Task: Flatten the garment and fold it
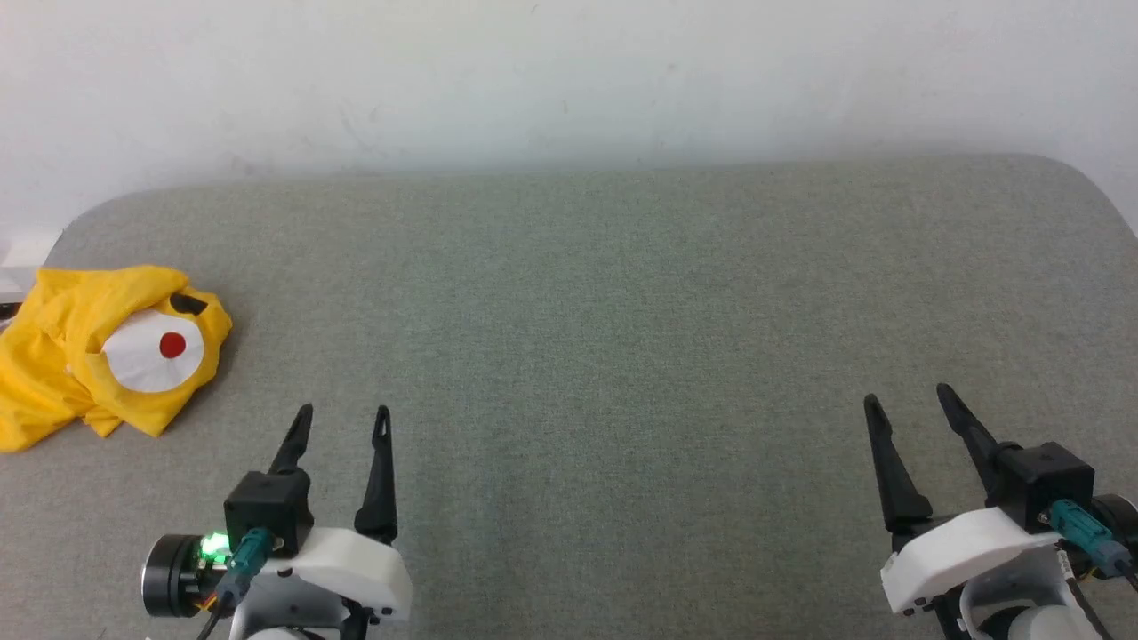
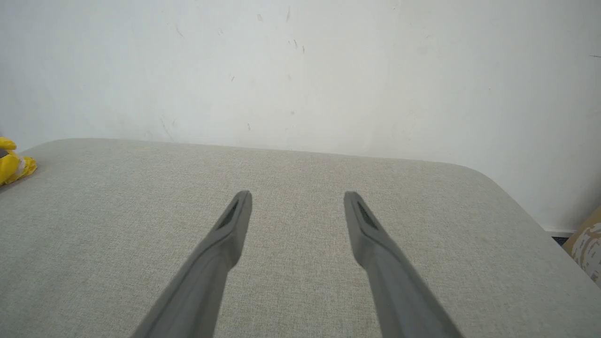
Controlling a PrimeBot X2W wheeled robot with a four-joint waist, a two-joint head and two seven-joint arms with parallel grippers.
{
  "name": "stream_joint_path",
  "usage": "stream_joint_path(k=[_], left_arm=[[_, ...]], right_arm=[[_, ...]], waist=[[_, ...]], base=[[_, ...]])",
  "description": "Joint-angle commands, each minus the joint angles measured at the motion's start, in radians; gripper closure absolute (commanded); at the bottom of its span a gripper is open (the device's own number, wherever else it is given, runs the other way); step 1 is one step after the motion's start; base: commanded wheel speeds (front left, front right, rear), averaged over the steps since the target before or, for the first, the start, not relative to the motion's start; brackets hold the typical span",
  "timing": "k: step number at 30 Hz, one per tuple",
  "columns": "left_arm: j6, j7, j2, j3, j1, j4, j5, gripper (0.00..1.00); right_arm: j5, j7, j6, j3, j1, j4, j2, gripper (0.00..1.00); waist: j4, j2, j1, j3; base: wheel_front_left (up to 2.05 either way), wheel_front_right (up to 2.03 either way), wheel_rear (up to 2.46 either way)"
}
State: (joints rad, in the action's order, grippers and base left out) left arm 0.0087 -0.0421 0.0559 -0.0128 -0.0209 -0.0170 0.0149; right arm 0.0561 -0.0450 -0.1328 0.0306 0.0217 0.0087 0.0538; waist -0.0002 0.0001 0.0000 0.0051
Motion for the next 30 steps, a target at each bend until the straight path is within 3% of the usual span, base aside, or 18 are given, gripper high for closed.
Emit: stream_joint_path(k=[1, 30], left_arm=[[-0.004, -0.012, -0.001, -0.003, -0.014, -0.008, 0.009, 0.00], [0.001, -0.072, -0.002, -0.019, -0.034, -0.026, 0.026, 0.00]], right_arm=[[0.012, -0.009, 0.000, 0.006, 0.006, -0.003, -0.001, 0.00], [0.042, -0.070, 0.001, 0.027, 0.028, -0.002, -0.002, 0.00]], waist=[[0.001, -0.0001, 0.0000, 0.001], [0.061, -0.0001, 0.0000, 0.009]], base=[[0.00, 0.00, 0.00], [0.00, 0.00, 0.00]])
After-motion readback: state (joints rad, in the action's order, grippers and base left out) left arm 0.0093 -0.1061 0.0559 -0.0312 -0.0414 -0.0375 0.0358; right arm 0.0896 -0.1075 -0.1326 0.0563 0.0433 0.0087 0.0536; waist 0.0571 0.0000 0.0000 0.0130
